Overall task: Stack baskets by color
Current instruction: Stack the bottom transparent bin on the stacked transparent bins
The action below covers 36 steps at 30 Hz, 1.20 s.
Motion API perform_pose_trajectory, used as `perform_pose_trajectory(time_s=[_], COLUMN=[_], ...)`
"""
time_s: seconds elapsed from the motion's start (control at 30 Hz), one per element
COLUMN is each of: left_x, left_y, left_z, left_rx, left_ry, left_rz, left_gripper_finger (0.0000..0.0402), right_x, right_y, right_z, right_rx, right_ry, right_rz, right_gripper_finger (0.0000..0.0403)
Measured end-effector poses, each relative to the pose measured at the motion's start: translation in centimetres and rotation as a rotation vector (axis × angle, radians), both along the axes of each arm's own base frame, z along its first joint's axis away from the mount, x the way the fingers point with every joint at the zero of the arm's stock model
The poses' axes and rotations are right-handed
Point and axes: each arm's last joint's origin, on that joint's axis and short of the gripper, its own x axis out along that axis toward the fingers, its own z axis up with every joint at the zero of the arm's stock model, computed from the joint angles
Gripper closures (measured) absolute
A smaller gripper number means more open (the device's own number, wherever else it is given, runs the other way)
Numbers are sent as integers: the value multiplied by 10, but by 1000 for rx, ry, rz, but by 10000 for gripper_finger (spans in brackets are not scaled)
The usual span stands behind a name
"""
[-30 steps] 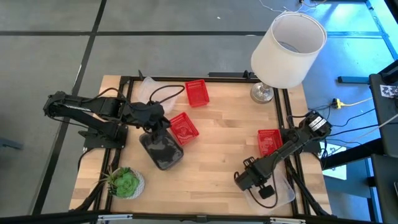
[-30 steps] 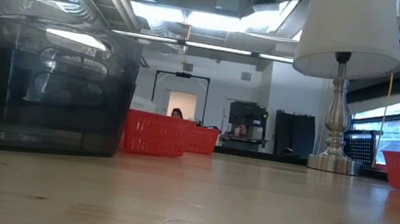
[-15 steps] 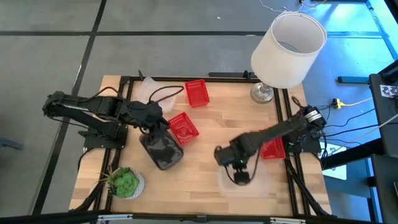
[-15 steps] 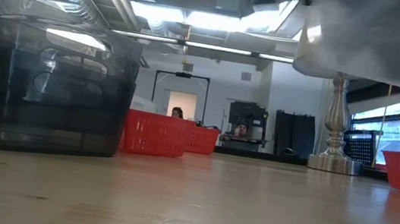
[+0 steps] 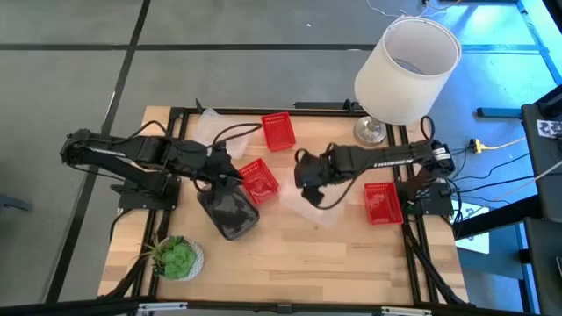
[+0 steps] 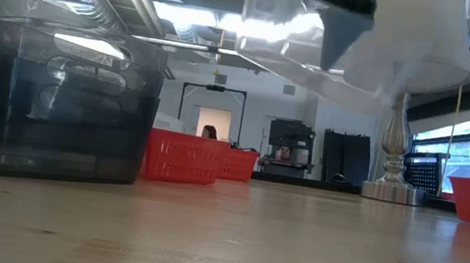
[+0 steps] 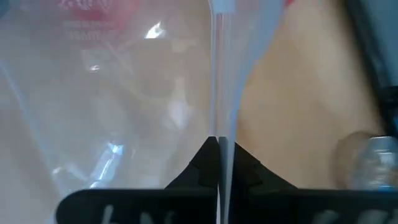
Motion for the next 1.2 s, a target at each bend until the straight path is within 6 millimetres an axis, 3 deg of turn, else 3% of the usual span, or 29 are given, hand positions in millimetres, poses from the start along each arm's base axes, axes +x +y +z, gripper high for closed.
perform_pose_trajectory(time_s=[0.1, 0.27, 0.43, 0.63, 0.97, 1.2], left_x=[5, 9, 11, 26, 77, 99], left_y=[-2, -14, -17, -19, -28, -20], left_z=[5, 13, 15, 5, -22, -36], left_rx=[53, 356, 518, 769, 1226, 1329], left_ry=[-64, -167, -178, -113, -30, 65], left_rz=[-45, -250, -205, -300, -378, -296], left_gripper_finger=[340, 340, 340, 340, 340, 340], right_x=[2, 4, 4, 4, 3, 3], right_y=[-13, -34, -52, -68, -79, -79], right_z=[6, 16, 23, 28, 30, 30], right_rx=[-66, -96, -142, -149, -156, -156], right_ry=[-34, -55, -66, -74, -68, -66], right_rz=[-60, -88, -117, -147, -151, -147], right_gripper_finger=[403, 403, 403, 403, 403, 403])
